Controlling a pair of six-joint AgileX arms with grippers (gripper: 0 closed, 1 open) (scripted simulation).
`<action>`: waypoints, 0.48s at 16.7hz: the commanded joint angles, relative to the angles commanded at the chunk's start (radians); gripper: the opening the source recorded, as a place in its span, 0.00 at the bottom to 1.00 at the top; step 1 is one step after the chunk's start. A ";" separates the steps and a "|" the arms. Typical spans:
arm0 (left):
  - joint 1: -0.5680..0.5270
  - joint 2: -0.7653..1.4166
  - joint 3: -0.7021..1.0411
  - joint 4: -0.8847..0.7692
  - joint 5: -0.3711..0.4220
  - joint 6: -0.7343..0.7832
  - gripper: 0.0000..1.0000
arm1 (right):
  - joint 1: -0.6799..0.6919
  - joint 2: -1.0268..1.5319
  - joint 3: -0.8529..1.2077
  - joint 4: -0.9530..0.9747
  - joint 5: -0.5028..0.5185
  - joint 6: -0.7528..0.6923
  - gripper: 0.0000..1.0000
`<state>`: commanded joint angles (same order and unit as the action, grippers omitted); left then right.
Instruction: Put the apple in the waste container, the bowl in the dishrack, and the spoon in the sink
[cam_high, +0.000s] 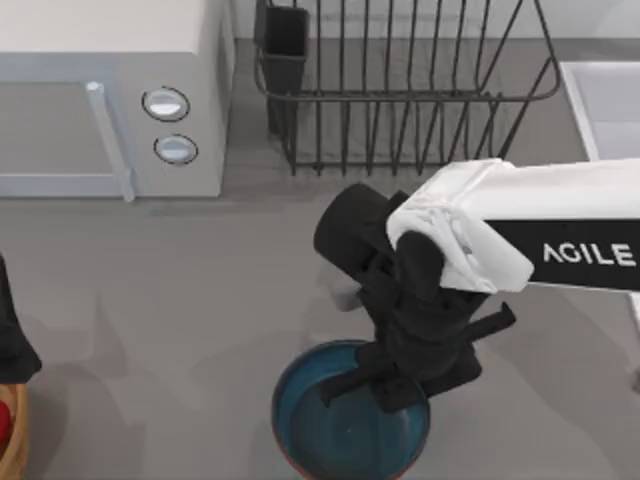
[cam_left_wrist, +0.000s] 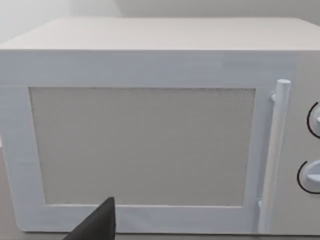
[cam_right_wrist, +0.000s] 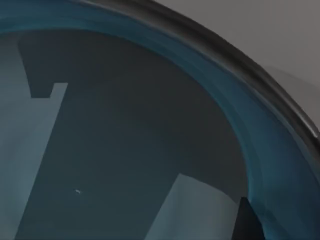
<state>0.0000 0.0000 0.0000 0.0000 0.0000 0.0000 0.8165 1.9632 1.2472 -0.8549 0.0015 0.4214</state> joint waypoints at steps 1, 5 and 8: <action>0.000 0.000 0.000 0.000 0.000 0.000 1.00 | 0.000 0.000 0.000 0.000 0.000 0.000 0.00; 0.000 0.000 0.000 0.000 0.000 0.000 1.00 | 0.000 0.000 0.000 0.000 0.000 0.000 0.00; 0.000 0.000 0.000 0.000 0.000 0.000 1.00 | 0.000 0.000 0.000 0.000 0.000 0.000 0.00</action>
<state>0.0000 0.0000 0.0000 0.0000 0.0000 0.0000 0.8165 1.9632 1.2472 -0.8549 0.0015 0.4214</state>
